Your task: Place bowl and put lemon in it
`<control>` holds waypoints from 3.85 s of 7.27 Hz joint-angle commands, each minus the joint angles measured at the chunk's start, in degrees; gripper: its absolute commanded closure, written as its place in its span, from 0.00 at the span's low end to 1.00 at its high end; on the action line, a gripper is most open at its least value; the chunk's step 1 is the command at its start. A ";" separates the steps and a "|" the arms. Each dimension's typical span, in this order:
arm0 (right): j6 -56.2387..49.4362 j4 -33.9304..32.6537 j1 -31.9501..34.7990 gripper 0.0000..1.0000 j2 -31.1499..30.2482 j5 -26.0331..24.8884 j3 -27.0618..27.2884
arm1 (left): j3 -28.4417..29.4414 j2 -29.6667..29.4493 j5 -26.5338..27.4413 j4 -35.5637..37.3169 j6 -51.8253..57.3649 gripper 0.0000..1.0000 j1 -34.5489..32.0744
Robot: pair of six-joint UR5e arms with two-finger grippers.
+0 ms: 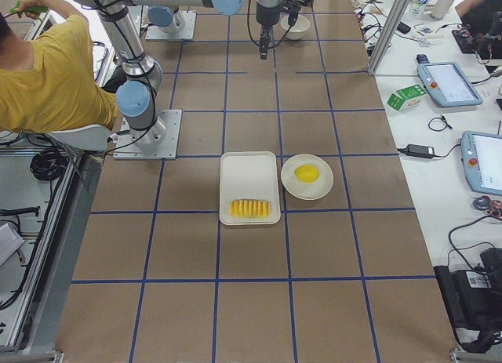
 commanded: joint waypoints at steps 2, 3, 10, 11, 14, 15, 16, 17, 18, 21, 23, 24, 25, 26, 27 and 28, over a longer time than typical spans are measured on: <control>0.00 0.00 0.00 0.00 0.01 -0.01 0.20 | -0.01 -0.45 0.02 0.17 0.04 0.00 -0.01; 0.00 0.00 0.00 0.00 0.18 -0.18 0.20 | 0.51 -2.54 -1.63 1.21 -0.75 0.00 1.12; -14.70 -1.40 -7.07 0.00 5.53 0.07 0.20 | 2.10 -31.02 -1.12 26.62 4.76 0.00 7.10; -19.20 -1.49 -11.47 0.00 6.50 0.17 0.11 | 2.36 -32.69 -1.30 28.71 5.39 0.00 7.72; -20.48 -15.69 -14.15 0.00 15.44 -0.71 -0.06 | 1.22 -34.64 -1.91 30.67 5.14 0.11 7.81; -20.57 -18.52 -14.24 0.00 18.00 -0.62 -0.41 | 1.22 -34.73 -1.91 30.49 5.31 0.29 7.81; -22.22 -21.68 -14.67 0.00 20.12 -0.79 -0.42 | 1.22 -34.56 -1.83 30.23 5.31 0.37 7.81; -26.06 -22.49 -17.46 0.00 21.53 -0.54 -0.50 | 0.96 -34.47 -1.65 29.70 5.49 0.86 7.90; -30.80 -22.50 -20.71 0.00 23.11 -0.36 -0.51 | 0.96 -34.47 -1.74 29.70 5.49 1.00 7.90; -35.06 -32.06 -23.72 0.00 30.57 -0.62 -0.77 | 1.13 -33.42 -2.26 29.61 5.49 1.00 7.90; -38.13 -33.40 -25.14 0.00 32.70 -0.62 -0.68 | 2.09 -32.10 -6.21 27.08 4.53 1.00 7.21; -38.23 -33.48 -25.22 0.00 32.97 -0.71 -0.59 | 2.10 -30.53 -9.18 25.50 2.78 1.00 6.33; -38.32 -33.66 -25.22 0.00 33.06 -0.71 -0.59 | 0.88 -28.69 -16.08 24.78 -0.54 1.00 4.49; -38.76 -33.83 -25.22 0.00 33.06 -1.58 -0.68 | -0.52 -27.71 -17.20 25.47 -5.28 1.00 -0.83; -40.06 -33.84 -25.22 0.00 33.14 -2.81 -0.77 | -2.45 -27.53 -16.77 26.79 -11.41 1.00 -7.24; -40.08 -33.84 -25.22 0.00 33.23 -2.82 -0.59 | -5.52 -28.57 -16.59 35.85 -18.18 1.00 -11.91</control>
